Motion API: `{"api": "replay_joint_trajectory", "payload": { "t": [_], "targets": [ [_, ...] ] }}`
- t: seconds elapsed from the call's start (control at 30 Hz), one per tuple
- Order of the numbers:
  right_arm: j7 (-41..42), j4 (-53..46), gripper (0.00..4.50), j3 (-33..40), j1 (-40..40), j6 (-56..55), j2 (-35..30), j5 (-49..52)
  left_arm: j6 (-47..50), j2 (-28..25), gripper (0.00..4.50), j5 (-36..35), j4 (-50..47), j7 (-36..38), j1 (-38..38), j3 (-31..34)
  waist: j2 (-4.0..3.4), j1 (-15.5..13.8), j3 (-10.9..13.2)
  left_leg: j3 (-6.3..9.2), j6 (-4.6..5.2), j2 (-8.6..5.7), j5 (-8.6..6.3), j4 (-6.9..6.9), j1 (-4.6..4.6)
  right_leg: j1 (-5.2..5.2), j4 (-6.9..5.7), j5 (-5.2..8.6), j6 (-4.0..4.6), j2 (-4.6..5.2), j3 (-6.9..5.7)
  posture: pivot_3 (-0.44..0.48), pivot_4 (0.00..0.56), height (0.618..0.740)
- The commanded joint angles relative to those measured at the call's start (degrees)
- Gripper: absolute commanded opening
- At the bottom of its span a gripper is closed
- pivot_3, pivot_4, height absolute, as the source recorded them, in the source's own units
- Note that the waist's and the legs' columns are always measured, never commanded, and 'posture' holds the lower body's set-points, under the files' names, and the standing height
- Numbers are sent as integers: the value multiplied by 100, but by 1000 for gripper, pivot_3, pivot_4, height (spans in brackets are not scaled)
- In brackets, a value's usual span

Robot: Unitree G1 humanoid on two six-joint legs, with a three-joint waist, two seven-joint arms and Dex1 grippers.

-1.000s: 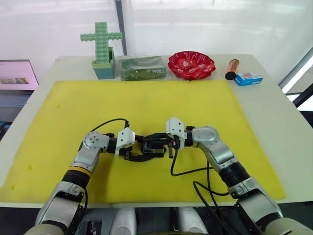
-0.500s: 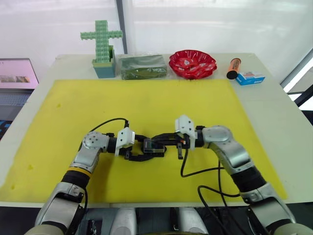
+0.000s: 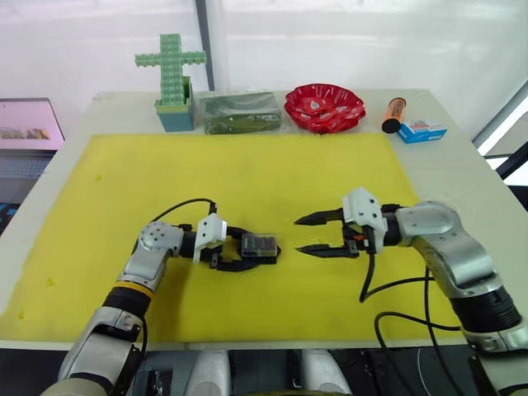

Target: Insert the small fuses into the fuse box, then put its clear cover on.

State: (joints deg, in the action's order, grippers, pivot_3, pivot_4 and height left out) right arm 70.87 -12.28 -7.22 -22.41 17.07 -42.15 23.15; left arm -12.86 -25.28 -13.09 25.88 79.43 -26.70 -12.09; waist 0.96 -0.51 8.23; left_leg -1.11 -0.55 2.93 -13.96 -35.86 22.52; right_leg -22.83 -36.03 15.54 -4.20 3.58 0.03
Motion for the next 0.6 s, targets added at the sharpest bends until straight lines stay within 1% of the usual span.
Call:
{"api": "replay_joint_trajectory", "payload": {
  "t": [0.03, 0.07, 0.1, 0.17, 0.27, 0.37, 0.5, 0.6],
  "targets": [
    [37, -149, 3826, 207, -44, -13, -58, 156, 252, -162, 3169, -2, -144, 17, 80, 44, 0, 7, 0, 0, 0, 0, 0, 1, 0, -1, 0, 0, 0, 0, 0, 0, 150, 740],
    [30, -123, 4195, 210, -57, -16, -51, 142, 352, -194, 3566, -30, -188, 19, 88, 62, 1, 8, 1, 0, 0, 1, 0, 3, 0, -2, 0, 0, 0, -1, 0, 0, 150, 740],
    [5, -102, 4496, 220, -73, 10, -33, 143, 437, -243, 3865, -53, -246, 14, 107, 90, 2, 10, 1, 0, 0, 1, 0, 4, 0, -3, 0, 0, 0, -2, 0, 0, 150, 740],
    [-43, -64, 4500, 234, -119, 93, 2, 162, 582, -347, 4474, -115, -387, -16, 172, 171, 2, 16, 1, 0, 0, 1, 0, 6, 0, -4, 0, 0, 0, -2, 0, 0, 150, 740],
    [-145, 25, 4500, 292, -211, 270, 52, 229, 837, -593, 4474, -279, -718, -21, 376, 339, 1, 41, 3, 0, 0, 2, 0, 9, 0, -6, 0, 0, 0, -1, 1, 0, 150, 740],
    [-91, 143, 4500, 346, -267, 197, 5, 181, 1237, -913, 4474, -541, -1142, -70, 640, 635, 1, 79, 5, 0, 0, 3, 0, 18, -1, -10, 0, 0, 0, -1, 1, 0, 150, 740],
    [0, 317, 4500, 520, -216, 15, -231, 44, 1495, -1680, 4474, -781, -1613, -229, 1106, 1405, 13, 129, 32, -2, 0, 5, 0, 28, 0, -18, 0, 1, 1, 3, 3, 0, 150, 740],
    [117, 336, 4500, 633, -64, 68, -463, 114, 1802, -2150, 4474, -954, -1825, -341, 1319, 1884, 26, 118, 63, -4, -1, 5, 1, 41, 2, -27, 0, 0, 1, 9, 3, 0, 150, 740]
  ]
}}
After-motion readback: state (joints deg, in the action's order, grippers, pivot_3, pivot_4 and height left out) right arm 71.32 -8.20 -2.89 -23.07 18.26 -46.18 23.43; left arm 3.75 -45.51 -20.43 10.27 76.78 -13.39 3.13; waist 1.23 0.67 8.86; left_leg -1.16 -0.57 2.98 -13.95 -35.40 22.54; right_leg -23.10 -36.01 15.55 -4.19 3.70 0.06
